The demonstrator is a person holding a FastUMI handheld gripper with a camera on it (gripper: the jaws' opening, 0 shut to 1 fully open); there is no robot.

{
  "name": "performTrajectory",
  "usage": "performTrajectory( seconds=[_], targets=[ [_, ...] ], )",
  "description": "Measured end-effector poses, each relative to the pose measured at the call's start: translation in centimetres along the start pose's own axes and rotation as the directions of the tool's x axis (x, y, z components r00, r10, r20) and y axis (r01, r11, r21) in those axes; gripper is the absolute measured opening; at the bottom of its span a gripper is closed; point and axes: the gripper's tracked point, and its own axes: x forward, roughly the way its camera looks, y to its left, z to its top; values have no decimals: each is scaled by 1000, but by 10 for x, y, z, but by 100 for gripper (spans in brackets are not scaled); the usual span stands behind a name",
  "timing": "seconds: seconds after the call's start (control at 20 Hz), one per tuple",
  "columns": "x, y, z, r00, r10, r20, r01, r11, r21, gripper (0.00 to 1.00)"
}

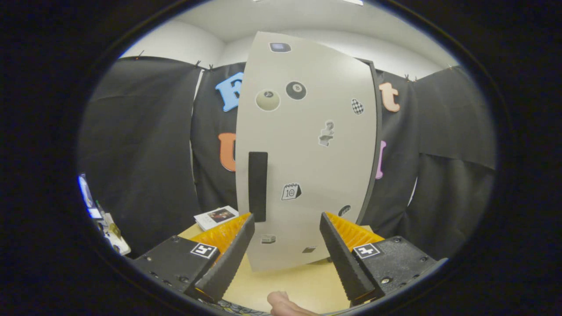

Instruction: Open the shoe cabinet door, grab the shoes and put them into the shoe cabinet, then close the shoe cabinet door.

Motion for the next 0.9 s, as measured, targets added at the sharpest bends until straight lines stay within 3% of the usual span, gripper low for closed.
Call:
performTrajectory(
  seconds=[0.4,0.9],
  targets=[
    [-4,-2,8,997,-71,37,69,996,52,98],
    [-3,2,0,997,-71,15,71,997,30,98]
  ],
)
